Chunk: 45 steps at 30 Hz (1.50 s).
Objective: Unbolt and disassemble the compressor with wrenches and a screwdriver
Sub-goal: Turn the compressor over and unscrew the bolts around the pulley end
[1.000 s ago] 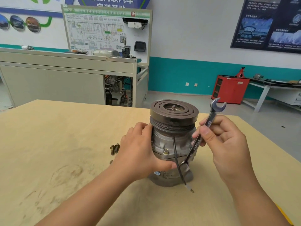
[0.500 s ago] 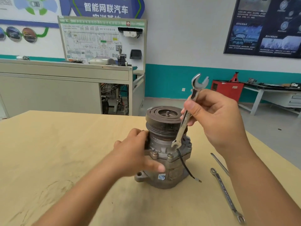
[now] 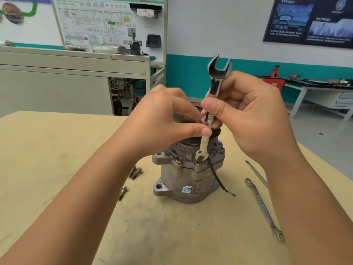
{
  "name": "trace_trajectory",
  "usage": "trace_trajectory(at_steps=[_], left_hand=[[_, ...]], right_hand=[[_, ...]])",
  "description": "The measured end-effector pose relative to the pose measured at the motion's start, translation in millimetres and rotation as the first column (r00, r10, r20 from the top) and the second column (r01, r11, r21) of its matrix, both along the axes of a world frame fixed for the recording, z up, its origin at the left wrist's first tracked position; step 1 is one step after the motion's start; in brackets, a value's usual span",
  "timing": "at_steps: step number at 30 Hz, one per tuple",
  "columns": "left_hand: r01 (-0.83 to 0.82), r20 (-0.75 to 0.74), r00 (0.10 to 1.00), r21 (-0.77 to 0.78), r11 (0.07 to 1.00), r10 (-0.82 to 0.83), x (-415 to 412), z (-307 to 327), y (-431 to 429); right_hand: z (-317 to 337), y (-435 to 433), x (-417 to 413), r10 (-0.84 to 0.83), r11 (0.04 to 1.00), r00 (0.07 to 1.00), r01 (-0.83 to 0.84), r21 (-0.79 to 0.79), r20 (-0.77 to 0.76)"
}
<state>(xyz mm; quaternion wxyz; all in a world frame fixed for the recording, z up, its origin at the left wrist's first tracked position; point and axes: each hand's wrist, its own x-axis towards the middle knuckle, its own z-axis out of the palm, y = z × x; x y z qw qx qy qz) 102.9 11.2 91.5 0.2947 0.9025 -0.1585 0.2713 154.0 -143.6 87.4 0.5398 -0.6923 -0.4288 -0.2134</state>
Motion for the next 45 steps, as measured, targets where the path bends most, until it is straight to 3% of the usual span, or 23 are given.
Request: trace_trajectory(at_steps=[8,36,41,45], left_hand=[[0.099,-0.024,0.994,-0.106,0.989,-0.102,11,-11,2],[0.033,-0.031,0.999,-0.055,0.998,-0.035,10,-19,13],[0.013,-0.02,1.0,-0.089,0.996,-0.015,10,-21,10],[-0.009,-0.007,1.0,-0.078,0.997,0.009,8,-20,6]], right_hand=[[-4,6,1,0.025,0.999,1.0,-0.025,-0.031,0.0],[-7,17,-7,-0.008,0.996,0.998,0.014,-0.092,0.066],[-6,24,-8,0.252,0.966,0.947,-0.236,0.103,-0.201],[-7,25,-6,0.309,0.943,0.922,-0.266,0.2,-0.232]])
